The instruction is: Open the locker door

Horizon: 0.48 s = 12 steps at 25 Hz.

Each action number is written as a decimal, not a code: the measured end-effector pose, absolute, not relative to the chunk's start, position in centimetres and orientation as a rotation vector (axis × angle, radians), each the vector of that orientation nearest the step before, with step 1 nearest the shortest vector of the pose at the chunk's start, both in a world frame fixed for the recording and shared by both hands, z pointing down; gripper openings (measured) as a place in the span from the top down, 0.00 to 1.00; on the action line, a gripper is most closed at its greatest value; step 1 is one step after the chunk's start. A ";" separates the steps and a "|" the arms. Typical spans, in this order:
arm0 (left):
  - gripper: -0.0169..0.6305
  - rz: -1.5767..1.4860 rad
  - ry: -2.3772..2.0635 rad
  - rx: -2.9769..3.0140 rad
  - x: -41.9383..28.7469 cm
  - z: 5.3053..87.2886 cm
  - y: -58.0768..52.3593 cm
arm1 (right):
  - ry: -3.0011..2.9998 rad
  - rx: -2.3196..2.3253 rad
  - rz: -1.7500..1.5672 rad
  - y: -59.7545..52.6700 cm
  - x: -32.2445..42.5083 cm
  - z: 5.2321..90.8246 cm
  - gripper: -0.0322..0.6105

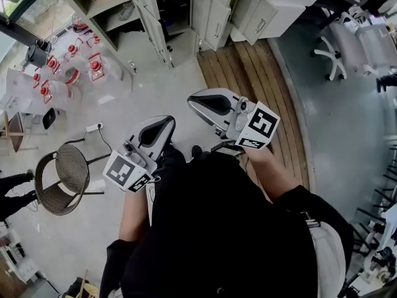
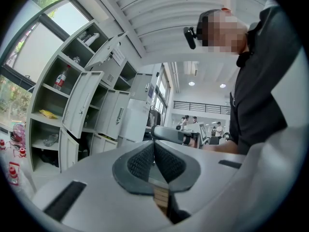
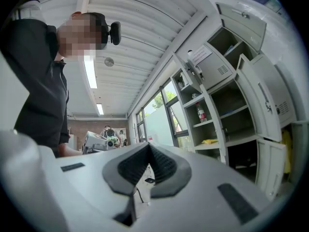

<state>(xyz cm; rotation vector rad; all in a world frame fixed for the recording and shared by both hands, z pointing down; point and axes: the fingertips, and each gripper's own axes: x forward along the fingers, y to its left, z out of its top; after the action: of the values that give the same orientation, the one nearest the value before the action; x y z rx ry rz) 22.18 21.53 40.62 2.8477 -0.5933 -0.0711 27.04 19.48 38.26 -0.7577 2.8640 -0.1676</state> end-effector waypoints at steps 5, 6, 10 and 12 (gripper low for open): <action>0.95 -0.062 -0.580 2.806 23.2 41.6 22.5 | 2.884 -0.781 -0.191 19.8 27.5 39.6 0.93; 0.95 -0.059 -0.576 2.803 23.3 41.7 22.8 | 2.885 -0.782 -0.202 19.8 27.4 39.8 0.93; 0.95 -0.044 -0.577 2.773 23.4 42.8 23.3 | 2.909 -0.758 -0.220 20.3 27.0 40.7 0.93; 0.95 -0.032 -0.580 2.761 23.4 43.3 23.3 | 2.922 -0.738 -0.223 20.5 26.7 41.1 0.93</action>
<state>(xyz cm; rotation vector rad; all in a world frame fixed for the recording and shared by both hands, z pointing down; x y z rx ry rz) 23.43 23.30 43.35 2.7613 -0.5796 -0.0318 26.72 20.53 41.07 -0.7377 2.9223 -0.2225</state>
